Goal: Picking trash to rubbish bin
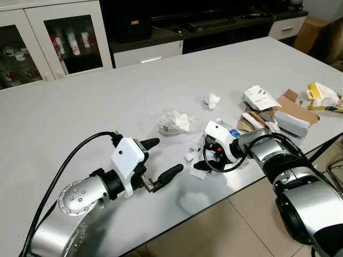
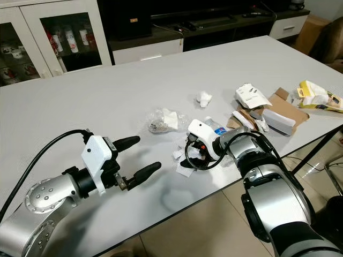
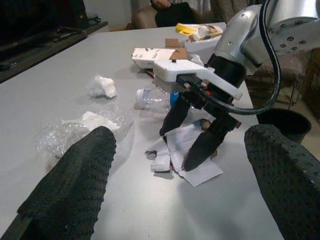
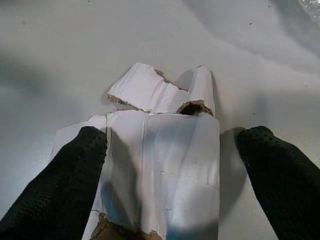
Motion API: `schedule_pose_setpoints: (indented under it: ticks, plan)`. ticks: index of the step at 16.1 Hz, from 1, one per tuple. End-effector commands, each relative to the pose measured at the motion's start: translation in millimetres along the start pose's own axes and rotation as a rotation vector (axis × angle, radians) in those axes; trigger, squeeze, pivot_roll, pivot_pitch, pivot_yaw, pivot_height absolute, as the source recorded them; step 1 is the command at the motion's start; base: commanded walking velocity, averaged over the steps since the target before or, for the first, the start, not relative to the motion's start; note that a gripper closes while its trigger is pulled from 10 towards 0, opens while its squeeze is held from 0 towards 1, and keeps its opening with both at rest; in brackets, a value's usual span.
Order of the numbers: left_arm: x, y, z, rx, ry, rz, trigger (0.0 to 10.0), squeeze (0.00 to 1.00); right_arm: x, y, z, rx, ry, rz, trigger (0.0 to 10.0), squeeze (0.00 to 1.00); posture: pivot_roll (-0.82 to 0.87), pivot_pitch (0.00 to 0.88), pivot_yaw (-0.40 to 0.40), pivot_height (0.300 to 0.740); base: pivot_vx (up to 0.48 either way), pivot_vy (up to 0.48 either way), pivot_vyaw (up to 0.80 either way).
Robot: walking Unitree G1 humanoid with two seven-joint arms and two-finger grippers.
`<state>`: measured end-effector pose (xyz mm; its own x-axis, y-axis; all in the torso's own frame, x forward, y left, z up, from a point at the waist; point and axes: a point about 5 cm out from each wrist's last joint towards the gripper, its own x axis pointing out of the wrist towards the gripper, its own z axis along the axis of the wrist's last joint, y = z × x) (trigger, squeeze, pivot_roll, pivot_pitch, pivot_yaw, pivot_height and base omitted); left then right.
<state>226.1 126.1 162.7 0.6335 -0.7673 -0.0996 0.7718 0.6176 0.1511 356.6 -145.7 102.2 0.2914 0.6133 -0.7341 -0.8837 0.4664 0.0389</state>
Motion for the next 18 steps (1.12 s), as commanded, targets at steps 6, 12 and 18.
schedule_pose_setpoints:
  ticks: [6, 12, 18]
  plan:
    - [1.3, -3.4, -0.3, 0.010, 0.015, -0.029, 10.0, 0.00, 12.0, 15.5, -30.7, 0.161, 0.079, 0.119, 0.0, 0.00, 0.08, 0.000, -0.009, 0.740, 0.000, 0.000, 0.00]
    - [3.3, -4.1, -0.5, 0.010, 0.017, -0.045, 10.0, 0.00, 8.6, 16.5, -31.2, 0.175, 0.077, 0.173, 0.0, 0.00, 0.08, 0.000, -0.014, 0.740, 0.000, 0.000, 0.00]
    - [4.0, -4.8, -0.6, 0.017, 0.018, -0.050, 10.0, 0.00, 7.1, 16.3, -25.4, 0.191, 0.042, 0.194, 0.0, 0.00, 0.08, 0.000, -0.015, 0.740, 0.000, 0.000, 0.00]
